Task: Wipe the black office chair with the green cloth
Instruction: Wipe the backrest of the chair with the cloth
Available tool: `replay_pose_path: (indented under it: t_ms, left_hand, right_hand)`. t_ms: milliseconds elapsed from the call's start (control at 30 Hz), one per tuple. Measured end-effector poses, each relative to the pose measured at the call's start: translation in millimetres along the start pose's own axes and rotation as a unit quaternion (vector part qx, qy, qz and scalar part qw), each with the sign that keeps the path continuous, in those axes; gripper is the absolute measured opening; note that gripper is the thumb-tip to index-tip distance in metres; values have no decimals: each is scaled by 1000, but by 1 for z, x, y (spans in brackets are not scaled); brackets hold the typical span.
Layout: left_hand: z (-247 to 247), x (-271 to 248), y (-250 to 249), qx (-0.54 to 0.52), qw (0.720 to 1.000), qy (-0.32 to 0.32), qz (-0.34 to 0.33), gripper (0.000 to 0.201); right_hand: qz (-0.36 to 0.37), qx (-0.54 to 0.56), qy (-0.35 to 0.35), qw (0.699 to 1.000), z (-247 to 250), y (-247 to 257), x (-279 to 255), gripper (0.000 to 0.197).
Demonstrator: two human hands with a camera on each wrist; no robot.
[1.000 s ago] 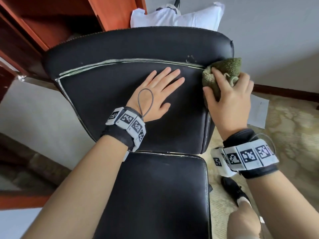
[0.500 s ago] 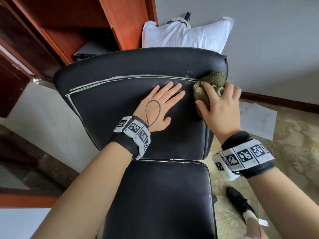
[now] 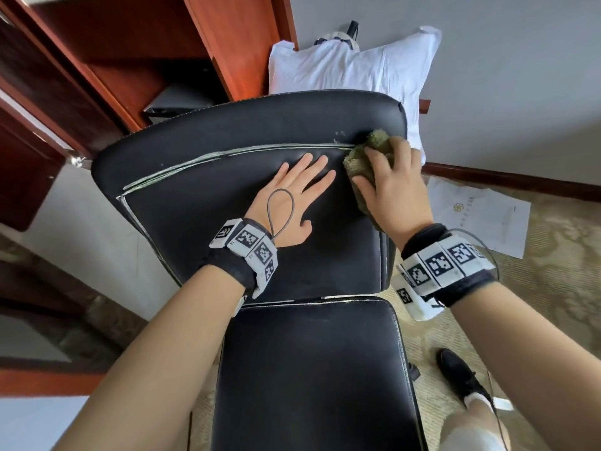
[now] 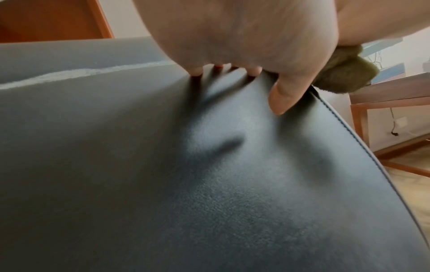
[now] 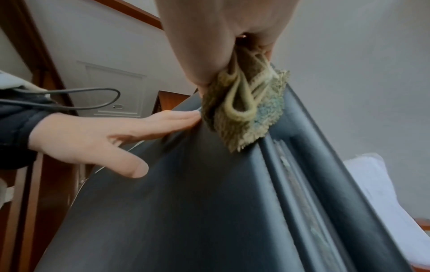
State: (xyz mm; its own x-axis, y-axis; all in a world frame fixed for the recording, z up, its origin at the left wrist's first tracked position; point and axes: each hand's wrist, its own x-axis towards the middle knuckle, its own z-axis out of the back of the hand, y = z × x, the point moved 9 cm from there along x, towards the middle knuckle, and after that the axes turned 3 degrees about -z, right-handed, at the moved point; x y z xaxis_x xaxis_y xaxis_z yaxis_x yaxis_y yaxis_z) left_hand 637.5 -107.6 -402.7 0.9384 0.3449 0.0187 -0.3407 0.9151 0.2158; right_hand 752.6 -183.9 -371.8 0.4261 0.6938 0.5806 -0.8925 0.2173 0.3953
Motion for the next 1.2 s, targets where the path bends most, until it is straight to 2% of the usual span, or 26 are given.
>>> replay_pose_path:
  t_ms: [100,267,367,467,567,667,767,833,933,1000,1100,1200]
  left_hand:
    - [0,-2,3,9,1000,0,-3,88]
    - [-1,-5,11,44,998,-12,-36,90]
    - [-1,-6,12,60,996,-36,-50,92]
    - [-2,-10,18,124,991,-35,-48,95]
    - [-5,-18,27,188,982,-15,-34,97]
    - [-4,-21,31,170,985,-24,-23,99]
    - [-5,-20,33,128,991,-27,-10,100]
    - [-5,-21,35,115,993,-16,-4,100]
    - [-4,-20,35,104,994,27,-8,96]
    - [-6,-20,36,97,994,44,-5,94]
    - [-8,-21,34,96,994,42,1,94]
    - [-8,-23,36,86,995,46,7,92]
  right_hand:
    - [45,-19,-1,999,-9,25,10,41]
    - [-7,-50,16,999,-13,6,2,47]
    - [-21,-48,48,997,-18,1,0,65]
    - [-23,-21,33,999,-16,6,0,58]
    - [-65,7,8,998,-11,6,-4,52]
    - [-85,14,-10,996,-15,20,2,46]
    - [-41,4,8,999,-28,46,12,44]
    - [-21,-15,18,1000,-30,45,13,45]
    - [-48,-48,-6,998,-18,12,4,44]
    - [-78,-26,-8,997,-10,-4,-2,42]
    - [-111,11,6,994,-14,1,1,40]
    - [-120,26,-15,992,-20,21,11,30]
